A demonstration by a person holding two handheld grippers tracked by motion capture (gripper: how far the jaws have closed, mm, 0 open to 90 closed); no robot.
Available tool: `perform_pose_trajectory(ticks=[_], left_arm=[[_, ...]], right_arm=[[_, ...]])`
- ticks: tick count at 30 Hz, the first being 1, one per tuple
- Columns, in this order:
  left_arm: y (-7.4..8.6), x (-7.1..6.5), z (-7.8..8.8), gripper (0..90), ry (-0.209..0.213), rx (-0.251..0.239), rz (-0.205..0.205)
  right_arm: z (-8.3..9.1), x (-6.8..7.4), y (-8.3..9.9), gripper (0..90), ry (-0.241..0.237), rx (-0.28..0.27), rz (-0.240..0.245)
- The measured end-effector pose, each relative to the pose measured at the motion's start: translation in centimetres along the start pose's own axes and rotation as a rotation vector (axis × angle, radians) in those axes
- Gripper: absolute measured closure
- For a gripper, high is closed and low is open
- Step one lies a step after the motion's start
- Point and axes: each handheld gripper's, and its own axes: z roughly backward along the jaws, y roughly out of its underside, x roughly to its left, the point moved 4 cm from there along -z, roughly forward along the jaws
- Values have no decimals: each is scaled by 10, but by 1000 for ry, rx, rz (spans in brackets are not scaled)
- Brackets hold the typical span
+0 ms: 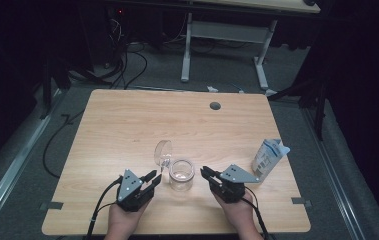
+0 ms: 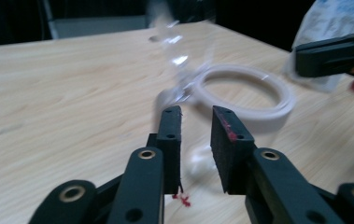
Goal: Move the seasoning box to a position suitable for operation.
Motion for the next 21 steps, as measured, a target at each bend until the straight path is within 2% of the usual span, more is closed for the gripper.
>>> perform_pose_trajectory(ticks=[2, 3, 5, 6, 8, 10, 14, 16, 18, 21], left_arm=[[7, 10, 3, 687, -14, 18, 5], [11, 15, 5, 660, -22, 31, 6], [21, 30, 6, 638, -46, 62, 4], [21, 30, 6, 623, -46, 62, 4], [27, 39, 9, 610, -60, 67, 18], [32, 41, 13, 586, -44, 59, 39], [36, 45, 19, 549, -32, 84, 34], [35, 50, 21, 545, -52, 84, 18], [35, 54, 24, 529, -61, 85, 33], [34, 56, 25, 512, -43, 89, 41]], right_arm=[[6, -8, 10, 786, 30, 15, -16], [12, -16, 20, 770, 57, 31, -30], [18, -25, 32, 759, 86, 46, -55], [18, -25, 32, 759, 86, 46, -55], [26, -34, 43, 757, 114, 48, -84], [31, -39, 50, 753, 143, 64, -85], [45, -52, 63, 734, 215, 85, -106], [51, -59, 68, 734, 243, 87, -128], [62, -64, 75, 718, 284, 90, -154], [68, -66, 77, 710, 304, 89, -161]])
